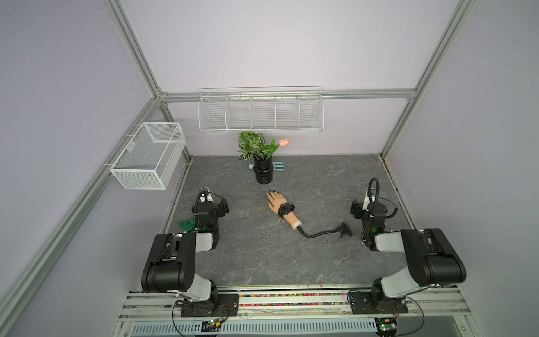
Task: Take off the watch
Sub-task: Adjust the hand at the center of the board.
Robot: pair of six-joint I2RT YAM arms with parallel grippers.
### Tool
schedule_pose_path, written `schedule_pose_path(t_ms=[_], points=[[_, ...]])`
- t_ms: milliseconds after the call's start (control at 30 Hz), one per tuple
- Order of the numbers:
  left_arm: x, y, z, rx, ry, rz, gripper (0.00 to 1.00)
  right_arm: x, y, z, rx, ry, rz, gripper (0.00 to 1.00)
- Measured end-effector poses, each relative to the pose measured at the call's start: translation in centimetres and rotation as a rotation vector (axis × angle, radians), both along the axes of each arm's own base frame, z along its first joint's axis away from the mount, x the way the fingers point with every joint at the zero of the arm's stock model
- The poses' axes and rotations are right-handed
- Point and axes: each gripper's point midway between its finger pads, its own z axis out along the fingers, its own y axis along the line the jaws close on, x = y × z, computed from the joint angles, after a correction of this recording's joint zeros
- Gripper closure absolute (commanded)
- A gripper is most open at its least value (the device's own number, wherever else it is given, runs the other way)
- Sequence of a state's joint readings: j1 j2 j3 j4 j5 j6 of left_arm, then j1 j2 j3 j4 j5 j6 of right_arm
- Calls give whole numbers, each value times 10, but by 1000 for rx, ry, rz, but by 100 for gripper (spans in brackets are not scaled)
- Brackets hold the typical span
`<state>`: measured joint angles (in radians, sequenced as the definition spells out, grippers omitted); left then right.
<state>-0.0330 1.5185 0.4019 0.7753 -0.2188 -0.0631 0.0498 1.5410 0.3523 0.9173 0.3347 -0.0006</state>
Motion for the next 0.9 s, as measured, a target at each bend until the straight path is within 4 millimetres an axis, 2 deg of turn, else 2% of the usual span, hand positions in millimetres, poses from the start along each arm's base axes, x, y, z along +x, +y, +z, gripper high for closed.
schedule_pose_path(t_ms=[533, 567, 633, 733, 833, 867, 900], points=[[0, 0, 0, -2, 1, -3, 1, 0, -1, 0, 4, 0, 4, 11], [0, 0, 0, -2, 1, -3, 1, 0, -1, 1, 5, -1, 3, 8], [0, 0, 0, -1, 1, -3, 1, -2, 0, 4, 5, -16, 5, 5], [0, -2, -1, -4, 2, -10, 1, -17, 6, 9, -25, -58, 13, 9], [0, -3, -2, -5, 8, -17, 1, -35, 21, 27, -61, -85, 24, 10], [0, -3, -3, -5, 13, -18, 1, -38, 24, 44, -48, -110, 24, 11], [-1, -3, -2, -6, 17, -20, 1, -41, 24, 68, -19, -146, 11, 10]])
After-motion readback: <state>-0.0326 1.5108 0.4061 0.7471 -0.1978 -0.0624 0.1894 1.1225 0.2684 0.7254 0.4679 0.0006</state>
